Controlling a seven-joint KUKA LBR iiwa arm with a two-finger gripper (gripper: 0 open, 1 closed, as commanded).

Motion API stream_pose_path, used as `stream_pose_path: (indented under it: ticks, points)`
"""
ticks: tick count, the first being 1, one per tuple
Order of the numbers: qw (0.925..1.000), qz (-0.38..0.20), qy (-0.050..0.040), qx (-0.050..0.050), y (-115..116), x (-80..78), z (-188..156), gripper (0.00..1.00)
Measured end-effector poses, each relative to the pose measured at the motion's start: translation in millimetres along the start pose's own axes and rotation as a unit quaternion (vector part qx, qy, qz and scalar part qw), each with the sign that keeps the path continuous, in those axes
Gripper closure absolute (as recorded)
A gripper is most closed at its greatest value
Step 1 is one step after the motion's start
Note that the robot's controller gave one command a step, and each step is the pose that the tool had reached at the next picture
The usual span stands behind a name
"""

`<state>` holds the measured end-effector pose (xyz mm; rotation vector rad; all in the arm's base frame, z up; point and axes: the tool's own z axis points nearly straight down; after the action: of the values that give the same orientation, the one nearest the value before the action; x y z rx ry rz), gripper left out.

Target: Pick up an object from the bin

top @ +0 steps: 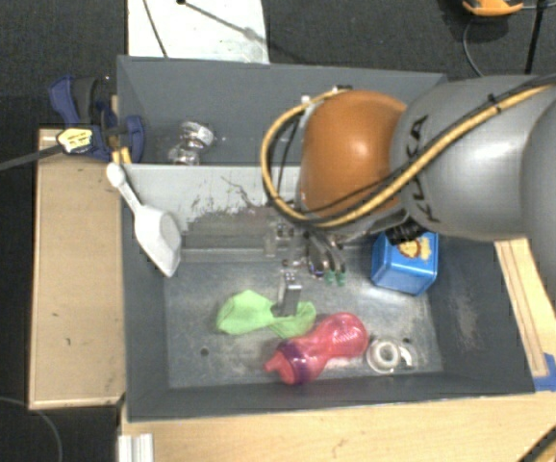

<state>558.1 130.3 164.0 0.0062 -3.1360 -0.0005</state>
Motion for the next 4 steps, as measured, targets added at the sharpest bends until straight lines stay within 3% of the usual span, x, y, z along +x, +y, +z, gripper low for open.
stream_pose_path:
  ticks: [1,2,3,4]
  points:
    - [1.0000,0.002,-0.0041,-0.001,-1,-1.8,-5,0.00]
    - [0.9996,0.029,-0.0039,-0.001,-8,13.6,24,0.00]
    - [1.0000,0.002,-0.0024,0.000,-12,18.9,58,0.00]
    - [1.0000,0.008,-0.0054,-0.001,-17,29.1,15,0.00]
